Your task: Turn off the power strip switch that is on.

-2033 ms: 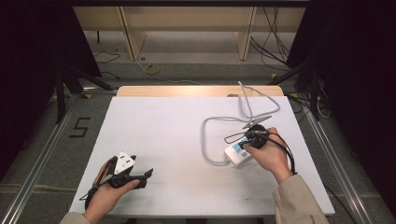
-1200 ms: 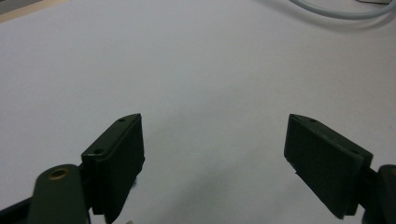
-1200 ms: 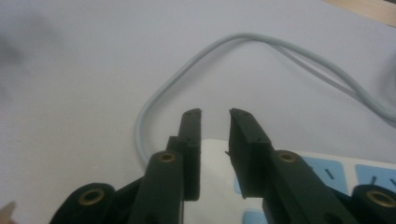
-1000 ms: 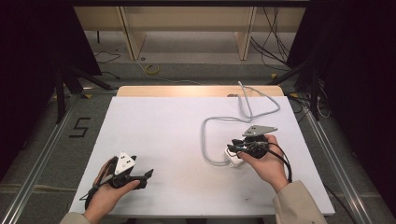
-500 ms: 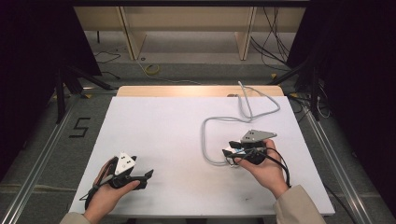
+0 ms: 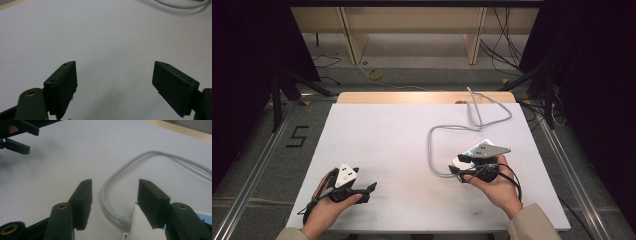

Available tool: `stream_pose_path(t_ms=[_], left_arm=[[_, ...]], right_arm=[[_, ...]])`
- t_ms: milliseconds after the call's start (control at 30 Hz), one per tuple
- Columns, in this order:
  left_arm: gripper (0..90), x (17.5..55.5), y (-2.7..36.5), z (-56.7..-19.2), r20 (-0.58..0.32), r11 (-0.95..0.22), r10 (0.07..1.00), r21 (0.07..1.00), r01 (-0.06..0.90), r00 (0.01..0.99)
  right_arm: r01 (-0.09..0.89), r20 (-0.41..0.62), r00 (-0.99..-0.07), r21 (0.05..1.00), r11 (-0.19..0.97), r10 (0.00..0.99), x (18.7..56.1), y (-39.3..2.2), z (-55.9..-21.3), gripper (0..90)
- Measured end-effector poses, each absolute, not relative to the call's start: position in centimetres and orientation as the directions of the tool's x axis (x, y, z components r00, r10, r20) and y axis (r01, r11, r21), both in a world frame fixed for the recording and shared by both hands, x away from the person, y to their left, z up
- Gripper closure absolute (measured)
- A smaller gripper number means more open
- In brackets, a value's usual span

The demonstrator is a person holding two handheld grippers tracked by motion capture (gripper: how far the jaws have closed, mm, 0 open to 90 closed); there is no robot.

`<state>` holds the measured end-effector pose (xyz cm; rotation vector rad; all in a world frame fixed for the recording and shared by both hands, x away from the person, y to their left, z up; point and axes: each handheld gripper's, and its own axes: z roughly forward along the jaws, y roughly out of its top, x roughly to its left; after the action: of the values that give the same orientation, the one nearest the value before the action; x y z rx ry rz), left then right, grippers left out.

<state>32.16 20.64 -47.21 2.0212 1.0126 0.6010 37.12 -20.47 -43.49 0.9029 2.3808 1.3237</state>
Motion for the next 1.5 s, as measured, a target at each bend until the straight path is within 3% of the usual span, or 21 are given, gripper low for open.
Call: stream_pose_path(t_ms=[700,1500], left_arm=[[20.4,31.7,19.9,-47.2,0.058,-0.409,0.773,0.806,0.427,0.631],[20.6,31.6,20.1,-47.4,0.071,-0.422,0.774,0.798,0.43,0.629]], right_arm=[[0.359,0.069,-0.791,0.856,0.371,0.608,34.9,-21.6,-45.0,39.1],[0.349,0.071,-0.765,0.881,0.319,0.64,33.2,-23.8,-46.3,34.9]])
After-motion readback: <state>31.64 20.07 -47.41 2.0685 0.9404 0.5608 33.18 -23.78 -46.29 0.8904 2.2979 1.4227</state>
